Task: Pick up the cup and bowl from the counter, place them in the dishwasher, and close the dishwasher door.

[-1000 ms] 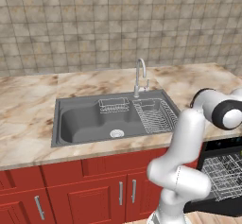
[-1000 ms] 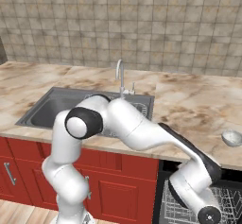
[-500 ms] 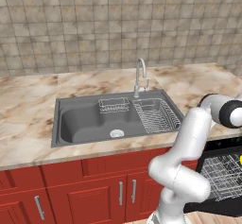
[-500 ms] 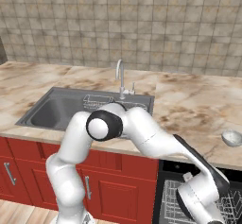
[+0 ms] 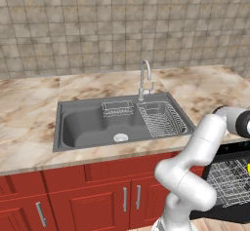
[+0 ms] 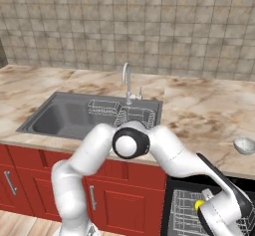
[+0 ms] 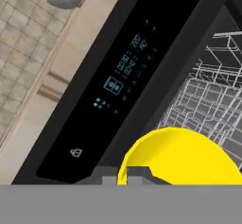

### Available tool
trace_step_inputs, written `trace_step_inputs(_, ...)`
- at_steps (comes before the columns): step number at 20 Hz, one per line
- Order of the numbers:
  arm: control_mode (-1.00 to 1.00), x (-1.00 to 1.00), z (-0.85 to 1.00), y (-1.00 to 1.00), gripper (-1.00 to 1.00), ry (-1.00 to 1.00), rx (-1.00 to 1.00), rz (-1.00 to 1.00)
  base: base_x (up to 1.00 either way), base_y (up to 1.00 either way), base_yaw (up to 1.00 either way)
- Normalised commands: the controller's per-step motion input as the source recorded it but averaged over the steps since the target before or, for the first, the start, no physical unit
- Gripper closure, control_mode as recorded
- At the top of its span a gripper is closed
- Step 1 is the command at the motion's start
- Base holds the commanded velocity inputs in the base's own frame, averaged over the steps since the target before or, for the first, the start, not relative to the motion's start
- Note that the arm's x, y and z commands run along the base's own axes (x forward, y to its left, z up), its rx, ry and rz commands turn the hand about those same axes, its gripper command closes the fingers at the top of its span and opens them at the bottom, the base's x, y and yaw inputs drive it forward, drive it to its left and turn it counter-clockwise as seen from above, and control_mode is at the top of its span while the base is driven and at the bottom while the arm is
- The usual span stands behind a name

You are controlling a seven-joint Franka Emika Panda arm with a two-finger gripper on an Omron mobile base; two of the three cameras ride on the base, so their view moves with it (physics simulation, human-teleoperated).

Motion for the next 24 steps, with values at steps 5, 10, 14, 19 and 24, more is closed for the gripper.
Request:
trace_step_inputs(5, -1.0, 0.46, -0.44, -0.29, 1.0, 0.03, 0.01, 0.0, 0.0, 0.0, 0.0)
trace_step_inputs(10, -1.0, 0.48, -0.59, -0.2, 1.0, 0.08, 0.02, 0.0, 0.0, 0.0, 0.0)
trace_step_inputs(14, -1.0, 0.38, -0.56, -0.19, 1.0, 0.08, 0.0, 0.0, 0.0, 0.0, 0.0)
trace_step_inputs(19, -1.0, 0.28, -0.38, -0.22, 1.0, 0.05, 0.0, 0.0, 0.0, 0.0, 0.0)
trace_step_inputs(24, -1.0, 0.22, -0.33, -0.22, 1.0, 0.01, 0.0, 0.0, 0.0, 0.0, 0.0)
